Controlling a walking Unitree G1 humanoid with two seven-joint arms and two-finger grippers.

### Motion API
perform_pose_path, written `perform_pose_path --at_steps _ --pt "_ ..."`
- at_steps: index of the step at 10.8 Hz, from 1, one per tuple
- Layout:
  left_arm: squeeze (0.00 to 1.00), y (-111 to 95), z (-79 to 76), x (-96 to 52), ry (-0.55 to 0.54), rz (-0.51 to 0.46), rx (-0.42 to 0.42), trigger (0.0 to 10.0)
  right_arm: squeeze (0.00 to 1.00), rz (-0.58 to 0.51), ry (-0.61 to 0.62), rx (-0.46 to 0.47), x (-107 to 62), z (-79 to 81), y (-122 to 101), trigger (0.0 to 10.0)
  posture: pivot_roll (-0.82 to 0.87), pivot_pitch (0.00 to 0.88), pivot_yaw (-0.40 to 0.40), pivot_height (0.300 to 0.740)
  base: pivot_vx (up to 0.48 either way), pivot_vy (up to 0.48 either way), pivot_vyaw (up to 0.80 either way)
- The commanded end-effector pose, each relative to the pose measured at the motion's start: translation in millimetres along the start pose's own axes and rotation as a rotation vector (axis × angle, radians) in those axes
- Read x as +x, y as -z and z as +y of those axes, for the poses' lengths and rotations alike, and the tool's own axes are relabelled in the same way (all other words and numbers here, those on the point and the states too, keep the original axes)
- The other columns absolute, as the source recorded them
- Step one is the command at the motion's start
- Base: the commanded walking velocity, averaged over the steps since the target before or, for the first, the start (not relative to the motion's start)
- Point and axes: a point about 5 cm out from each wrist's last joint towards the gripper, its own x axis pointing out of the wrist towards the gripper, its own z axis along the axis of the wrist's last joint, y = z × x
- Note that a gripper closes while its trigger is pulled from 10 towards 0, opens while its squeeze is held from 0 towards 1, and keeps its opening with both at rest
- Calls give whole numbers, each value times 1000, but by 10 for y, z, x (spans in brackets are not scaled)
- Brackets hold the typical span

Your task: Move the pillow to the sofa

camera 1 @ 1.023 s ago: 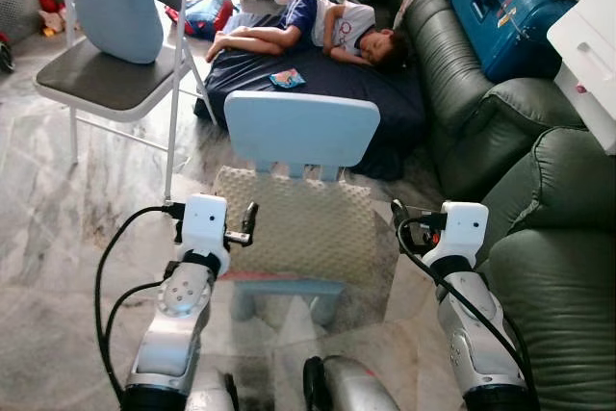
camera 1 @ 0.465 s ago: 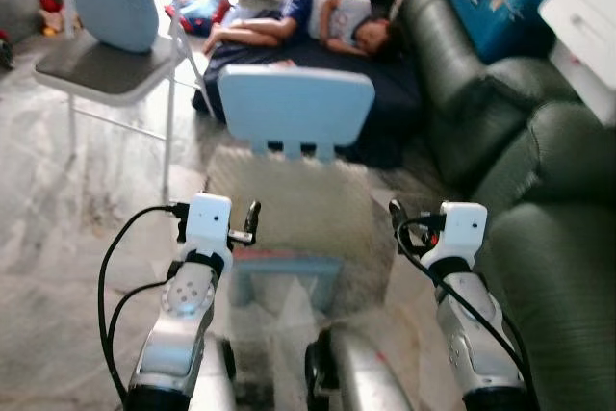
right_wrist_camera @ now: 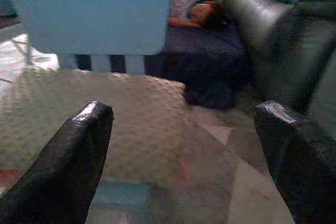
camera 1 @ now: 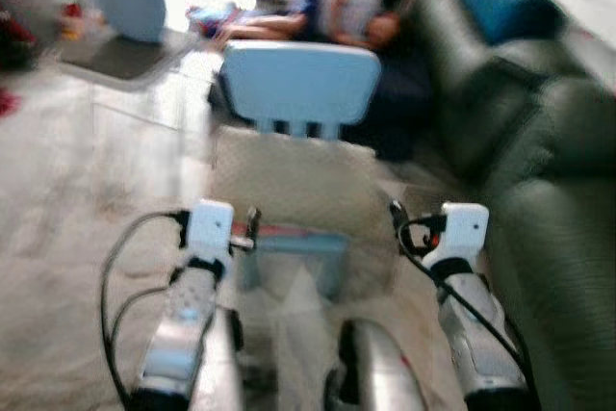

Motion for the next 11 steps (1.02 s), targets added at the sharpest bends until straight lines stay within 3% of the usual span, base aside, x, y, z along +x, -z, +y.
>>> perform_pose_path --at_steps 1,3,4,5,7,8,11 --pt "0 -50 38 15 -20 -20 14 10000 0 -5 -1 -9 -5 -16 -14 10000 -67 130 -63 619 0 0 0" --pt "0 -43 106 11 -43 -19 22 10000 0 22 -11 -60 15 2 17 10000 -65 133 -64 619 0 0 0" --pt "0 -47 129 11 -57 -22 30 10000 0 27 -3 -130 36 22 16 10000 -65 133 -64 619 0 0 0" --pt "0 -49 134 16 -60 -22 33 10000 0 13 -23 -74 55 75 5 10000 -60 132 -69 619 0 0 0" --pt "0 -58 122 9 -58 -30 36 10000 0 8 -44 -82 68 118 -15 10000 -57 131 -74 619 366 0 0" --pt "0 -64 127 9 -59 -35 42 10000 0 -7 -68 -132 64 131 -30 10000 -55 129 -71 619 428 0 0" --pt "0 -68 123 19 -63 -36 36 10000 0 -5 -56 -138 23 -22 -11 10000 -66 133 -60 619 425 0 0"
